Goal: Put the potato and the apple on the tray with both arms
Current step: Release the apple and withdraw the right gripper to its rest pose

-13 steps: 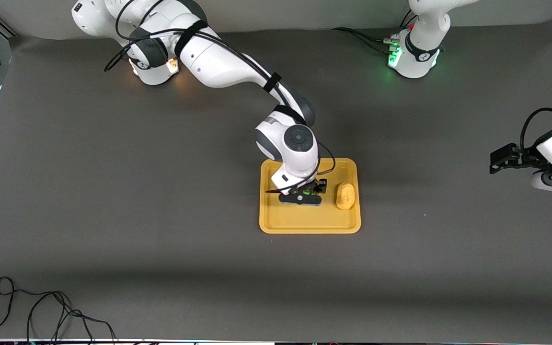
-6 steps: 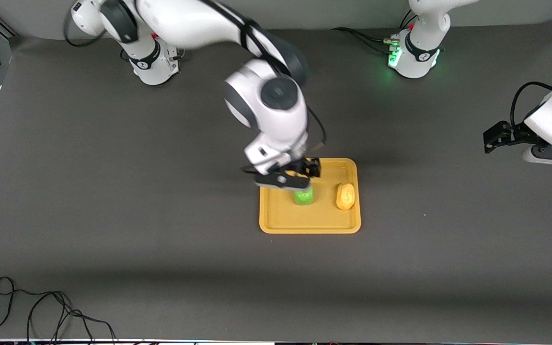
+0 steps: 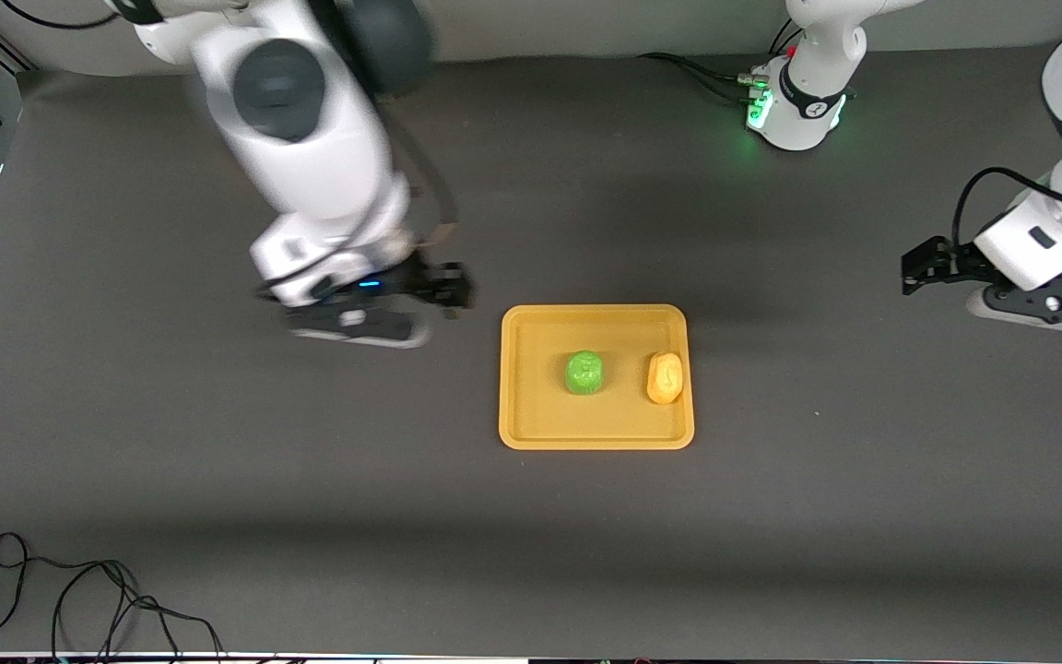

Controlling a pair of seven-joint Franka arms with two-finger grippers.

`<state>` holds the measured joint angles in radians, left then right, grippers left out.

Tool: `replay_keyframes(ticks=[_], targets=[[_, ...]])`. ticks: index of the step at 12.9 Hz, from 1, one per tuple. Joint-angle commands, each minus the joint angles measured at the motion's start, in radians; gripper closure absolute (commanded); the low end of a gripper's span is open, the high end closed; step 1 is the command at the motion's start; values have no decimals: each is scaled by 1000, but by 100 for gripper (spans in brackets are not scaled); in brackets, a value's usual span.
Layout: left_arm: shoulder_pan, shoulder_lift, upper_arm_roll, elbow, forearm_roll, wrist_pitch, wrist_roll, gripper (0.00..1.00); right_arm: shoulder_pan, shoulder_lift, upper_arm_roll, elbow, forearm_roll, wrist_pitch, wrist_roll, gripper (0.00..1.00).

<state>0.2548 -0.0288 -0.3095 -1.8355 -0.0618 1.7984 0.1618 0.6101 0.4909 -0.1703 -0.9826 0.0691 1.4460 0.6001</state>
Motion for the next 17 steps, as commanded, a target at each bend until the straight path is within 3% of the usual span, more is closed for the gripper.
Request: replay_keyframes(ticks=[1, 4, 8, 11, 13, 17], targets=[[-38, -31, 7, -10, -61, -11, -59, 0, -103, -187, -18, -253, -8, 20, -176, 0], [-46, -49, 7, -2, -49, -33, -84, 0, -286, -319, 3, -404, -6, 37, -328, 0], [-37, 1, 9, 58, 92, -34, 42, 0, -539, -451, 89, -608, -12, 132, -491, 0], [-19, 4, 16, 58, 94, -34, 114, 0, -602, -456, 91, -625, -37, 168, -612, 0], [35, 7, 16, 56, 48, -34, 116, 0, -603, -456, 86, -611, -43, 166, -631, 0], [35, 9, 16, 53, 48, -34, 114, 0, -599, -448, 89, -574, -54, 149, -680, 0]])
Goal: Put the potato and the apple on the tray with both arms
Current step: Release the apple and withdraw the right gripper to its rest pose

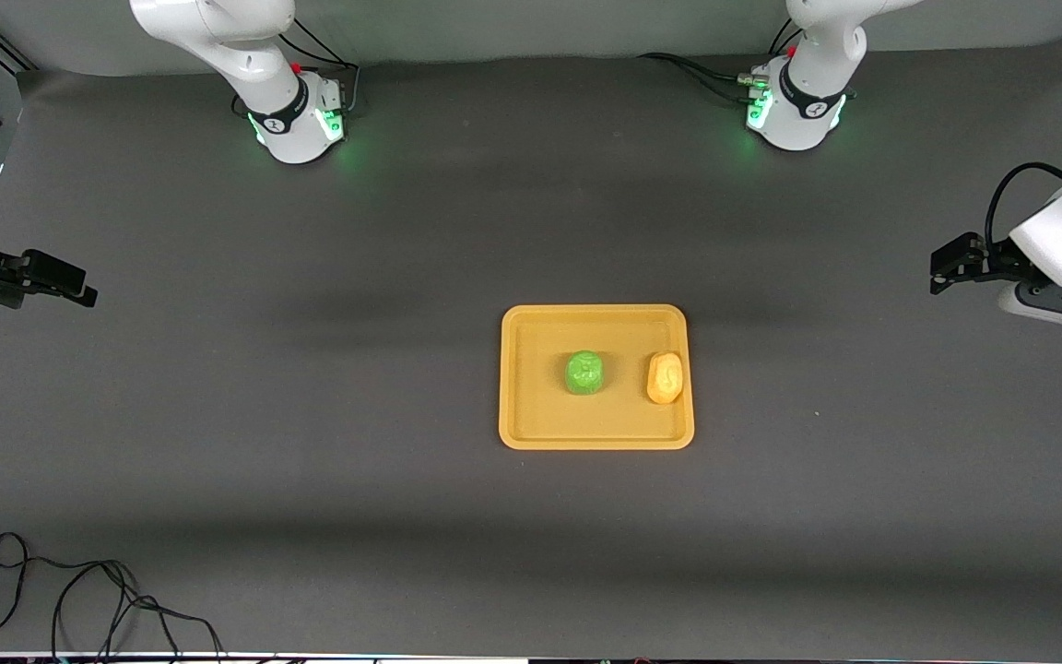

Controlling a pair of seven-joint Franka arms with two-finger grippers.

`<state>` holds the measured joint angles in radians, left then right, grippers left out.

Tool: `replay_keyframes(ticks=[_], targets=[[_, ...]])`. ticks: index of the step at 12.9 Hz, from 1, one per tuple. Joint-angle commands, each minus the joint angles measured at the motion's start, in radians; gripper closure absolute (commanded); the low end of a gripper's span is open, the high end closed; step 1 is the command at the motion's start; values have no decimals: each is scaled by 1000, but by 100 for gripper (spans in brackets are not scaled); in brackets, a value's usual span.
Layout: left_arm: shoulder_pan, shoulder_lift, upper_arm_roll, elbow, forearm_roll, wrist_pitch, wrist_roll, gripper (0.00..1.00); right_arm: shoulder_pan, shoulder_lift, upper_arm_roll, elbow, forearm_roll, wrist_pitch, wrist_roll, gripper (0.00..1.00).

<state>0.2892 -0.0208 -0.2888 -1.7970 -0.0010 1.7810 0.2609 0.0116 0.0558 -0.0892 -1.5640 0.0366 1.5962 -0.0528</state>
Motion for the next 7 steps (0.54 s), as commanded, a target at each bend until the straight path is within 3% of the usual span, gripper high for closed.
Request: replay_keyframes(ticks=[1, 7], targets=[[1, 2, -4, 13, -13, -17, 11, 0, 2, -13, 8, 7, -23, -1, -25, 0], [-4, 2, -6, 13, -13, -17, 1, 0, 4, -14, 9, 1, -46, -1, -32, 0]])
